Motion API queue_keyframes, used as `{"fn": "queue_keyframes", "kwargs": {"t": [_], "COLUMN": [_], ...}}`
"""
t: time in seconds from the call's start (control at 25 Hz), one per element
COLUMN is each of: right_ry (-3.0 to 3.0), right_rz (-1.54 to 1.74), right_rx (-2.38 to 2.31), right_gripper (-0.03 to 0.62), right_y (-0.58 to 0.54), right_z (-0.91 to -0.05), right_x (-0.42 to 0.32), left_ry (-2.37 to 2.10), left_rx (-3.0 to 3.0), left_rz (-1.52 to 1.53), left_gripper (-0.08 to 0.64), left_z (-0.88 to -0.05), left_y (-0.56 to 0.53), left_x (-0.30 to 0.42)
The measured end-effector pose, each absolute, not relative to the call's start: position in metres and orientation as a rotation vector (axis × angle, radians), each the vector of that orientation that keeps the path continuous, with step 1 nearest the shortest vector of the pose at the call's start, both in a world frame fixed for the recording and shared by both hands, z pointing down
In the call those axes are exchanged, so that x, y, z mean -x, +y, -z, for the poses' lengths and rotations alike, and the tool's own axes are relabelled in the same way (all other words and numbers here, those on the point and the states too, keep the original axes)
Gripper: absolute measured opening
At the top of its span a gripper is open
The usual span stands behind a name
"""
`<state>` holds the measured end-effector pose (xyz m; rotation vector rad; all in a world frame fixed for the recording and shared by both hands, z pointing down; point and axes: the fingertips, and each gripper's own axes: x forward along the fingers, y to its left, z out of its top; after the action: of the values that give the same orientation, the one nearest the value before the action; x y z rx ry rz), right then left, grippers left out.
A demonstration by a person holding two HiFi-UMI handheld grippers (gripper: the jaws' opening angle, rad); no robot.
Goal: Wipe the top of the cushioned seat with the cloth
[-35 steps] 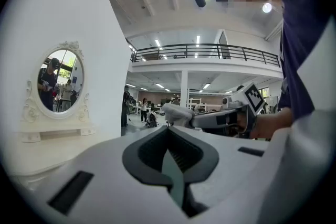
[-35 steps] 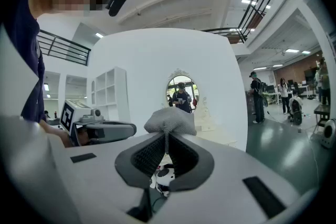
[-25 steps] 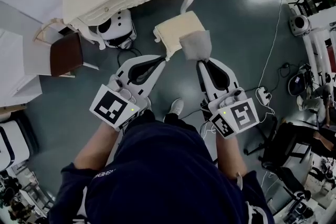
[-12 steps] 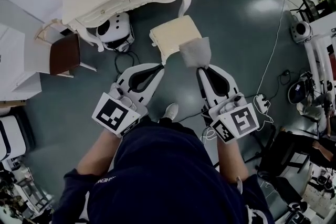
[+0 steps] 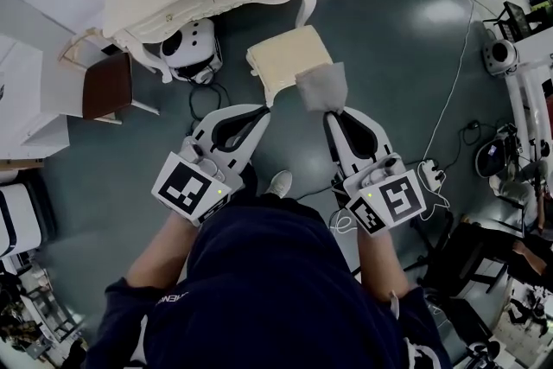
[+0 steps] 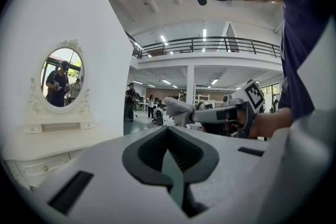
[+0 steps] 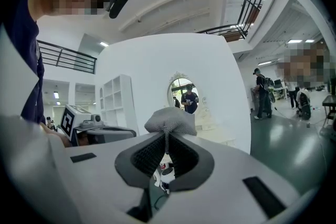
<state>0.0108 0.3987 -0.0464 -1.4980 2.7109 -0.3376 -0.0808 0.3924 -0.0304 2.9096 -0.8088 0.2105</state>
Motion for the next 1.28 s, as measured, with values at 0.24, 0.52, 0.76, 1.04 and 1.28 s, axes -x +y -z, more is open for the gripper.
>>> {"fn": "queue_keyframes", "kwargs": {"t": [0.24,0.52,0.76,1.04,1.28], "right_ry": [2.726,2.721,2.718,2.720,2.707], "right_rz": [0.325,0.352,0.396,0.431,0.456], "right_rx": [1.498,1.531,1.562,1.617,1.671], "right_gripper": [0.040,0.040,0.040,0.040,0.040], "right_y": [0.384,0.344,0.293,0.216,0.160], "right_z": [0.045,0.038,0.029,0.019,0.014], "right_x": [-0.014,-0.015,-0.011,0.006,0.016], "left_ry": [-0.818,-0.788,-0.763,-0.708,-0.668], "left_rx": [-2.903,-2.902,-2.880,-2.869,-2.873], "left_rz": [-0.189,-0.175,-0.178,-0.193,-0.203], "left_gripper": [0.008,0.008,0.008,0.008,0.008], "left_z": [0.027,0.022,0.012,-0.001,-0.001], "left_y": [0.377,0.334,0.281,0.202,0.143], "left_x": [0.079,0.079,0.086,0.102,0.115]}}
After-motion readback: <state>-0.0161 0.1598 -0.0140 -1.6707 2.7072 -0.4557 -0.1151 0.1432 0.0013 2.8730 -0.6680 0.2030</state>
